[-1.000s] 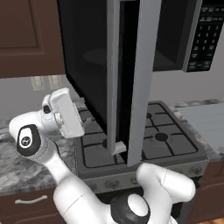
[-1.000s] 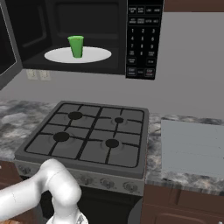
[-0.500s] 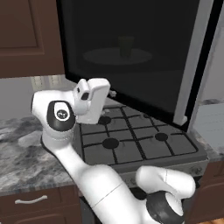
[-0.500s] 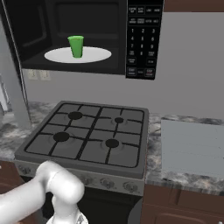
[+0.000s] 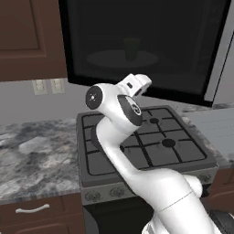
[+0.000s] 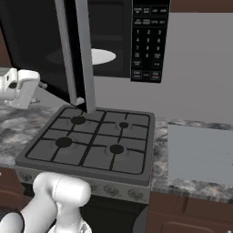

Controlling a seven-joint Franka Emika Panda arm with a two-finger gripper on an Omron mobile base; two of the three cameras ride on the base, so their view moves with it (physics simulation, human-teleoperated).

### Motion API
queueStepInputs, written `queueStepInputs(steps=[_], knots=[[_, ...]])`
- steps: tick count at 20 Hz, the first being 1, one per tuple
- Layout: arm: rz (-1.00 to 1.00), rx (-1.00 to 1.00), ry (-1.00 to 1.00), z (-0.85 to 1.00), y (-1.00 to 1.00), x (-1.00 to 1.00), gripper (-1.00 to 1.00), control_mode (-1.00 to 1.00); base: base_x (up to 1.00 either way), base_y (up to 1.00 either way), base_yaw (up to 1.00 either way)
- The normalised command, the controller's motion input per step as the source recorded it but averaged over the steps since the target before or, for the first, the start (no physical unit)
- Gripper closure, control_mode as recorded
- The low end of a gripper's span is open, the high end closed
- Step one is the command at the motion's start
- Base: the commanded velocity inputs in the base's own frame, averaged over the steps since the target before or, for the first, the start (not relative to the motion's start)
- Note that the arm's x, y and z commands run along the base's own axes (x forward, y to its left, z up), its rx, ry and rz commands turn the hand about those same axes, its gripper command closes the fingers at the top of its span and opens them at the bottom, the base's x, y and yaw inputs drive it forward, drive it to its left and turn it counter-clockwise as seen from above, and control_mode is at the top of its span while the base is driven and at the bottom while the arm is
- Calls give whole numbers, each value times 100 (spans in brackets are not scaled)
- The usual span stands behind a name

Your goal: Place the microwavable item in the microwave. Then, close the microwave door and press the start button.

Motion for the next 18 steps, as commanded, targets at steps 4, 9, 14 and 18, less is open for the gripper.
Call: queueStepInputs(steps=[4,9,14,18], knots=[[56,5,-7,0,-38,54,-100,-100,0,0,0],[50,0,-5,11,-9,31,-100,-100,0,0,0],[40,0,0,36,0,43,-100,-100,0,0,0],[38,0,0,31,0,54,-100,-100,0,0,0]])
